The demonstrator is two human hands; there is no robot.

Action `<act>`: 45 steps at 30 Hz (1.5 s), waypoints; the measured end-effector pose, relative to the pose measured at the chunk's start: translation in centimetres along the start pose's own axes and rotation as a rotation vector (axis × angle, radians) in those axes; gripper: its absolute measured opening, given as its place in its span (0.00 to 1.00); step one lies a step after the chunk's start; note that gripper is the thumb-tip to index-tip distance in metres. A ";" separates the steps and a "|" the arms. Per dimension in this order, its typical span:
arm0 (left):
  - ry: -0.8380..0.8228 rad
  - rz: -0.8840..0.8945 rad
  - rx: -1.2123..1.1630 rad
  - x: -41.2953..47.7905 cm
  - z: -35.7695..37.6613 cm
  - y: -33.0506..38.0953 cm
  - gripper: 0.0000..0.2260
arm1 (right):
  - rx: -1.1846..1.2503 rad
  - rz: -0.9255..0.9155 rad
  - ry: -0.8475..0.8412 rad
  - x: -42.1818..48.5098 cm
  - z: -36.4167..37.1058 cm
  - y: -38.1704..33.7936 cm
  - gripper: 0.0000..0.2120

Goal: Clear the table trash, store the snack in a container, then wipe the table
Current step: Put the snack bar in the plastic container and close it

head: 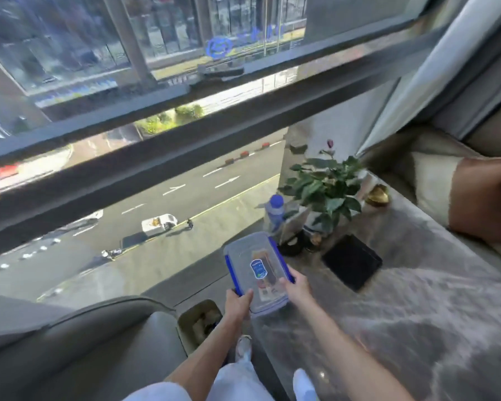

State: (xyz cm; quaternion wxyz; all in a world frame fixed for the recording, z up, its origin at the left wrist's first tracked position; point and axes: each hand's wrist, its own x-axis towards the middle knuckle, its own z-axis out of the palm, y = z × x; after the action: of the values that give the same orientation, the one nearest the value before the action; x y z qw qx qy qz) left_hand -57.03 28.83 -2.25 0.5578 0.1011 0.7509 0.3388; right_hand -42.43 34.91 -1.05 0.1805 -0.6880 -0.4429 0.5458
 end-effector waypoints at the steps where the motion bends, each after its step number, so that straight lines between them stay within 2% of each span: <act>1: 0.005 -0.010 0.000 0.8 -0.2 0.7 0.18 | 0.007 0.018 0.015 0.8 0.7 -0.8 0.24; 5: 0.002 -0.026 -0.005 3.9 -0.2 2.4 0.18 | 0.000 0.041 0.060 3.5 2.3 -2.8 0.23; 8: 0.017 -0.065 -0.008 5.5 -0.2 2.6 0.17 | -0.053 0.060 0.043 5.4 3.2 -3.3 0.23; 13: -0.053 -0.084 0.056 6.8 -0.2 2.0 0.18 | -0.106 0.115 0.000 7.2 3.5 -3.0 0.23; 18: -0.128 -0.116 0.073 7.2 -0.1 2.3 0.23 | -0.163 0.110 -0.019 8.1 3.2 -3.0 0.24; 20: -0.151 -0.044 0.134 7.0 -0.5 2.6 0.29 | -0.228 0.088 -0.062 8.3 2.8 -2.8 0.25; 23: -0.093 0.342 0.396 7.1 -1.5 2.8 0.40 | -0.390 0.017 -0.032 7.6 1.8 -2.4 0.28; 25: -0.059 0.546 0.735 7.5 -2.4 3.4 0.44 | -0.596 -0.159 0.050 6.2 1.5 -1.7 0.29; 27: -0.039 0.651 1.095 8.2 -2.9 4.1 0.43 | -0.846 -0.351 0.030 4.6 2.2 -0.3 0.30; 28: -0.068 0.668 1.227 8.6 -3.0 4.5 0.42 | -0.914 -0.376 -0.011 3.9 2.6 0.4 0.31; 30: -0.167 0.655 1.345 8.8 -2.7 5.0 0.42 | -0.982 -0.338 -0.072 2.9 3.2 1.7 0.32; 32: -0.204 0.647 1.396 8.7 -2.4 4.9 0.42 | -0.983 -0.314 -0.056 2.3 3.5 2.3 0.34; 37: -0.178 0.669 1.473 8.2 -2.4 4.9 0.41 | -0.965 -0.281 0.035 1.7 4.4 2.2 0.40; 42: -0.149 0.551 1.510 6.8 -1.4 5.9 0.41 | -1.038 -0.255 -0.069 2.1 3.4 0.9 0.39; 45: -0.142 0.475 1.458 5.5 0.1 6.7 0.37 | -0.904 -0.283 -0.058 1.1 1.7 0.8 0.36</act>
State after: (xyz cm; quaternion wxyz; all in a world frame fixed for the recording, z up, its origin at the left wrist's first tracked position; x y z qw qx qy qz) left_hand -60.45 36.77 -2.33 0.3092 0.6232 0.7048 -0.1385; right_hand -43.65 35.02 -2.87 -0.0769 -0.6150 -0.7302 0.2876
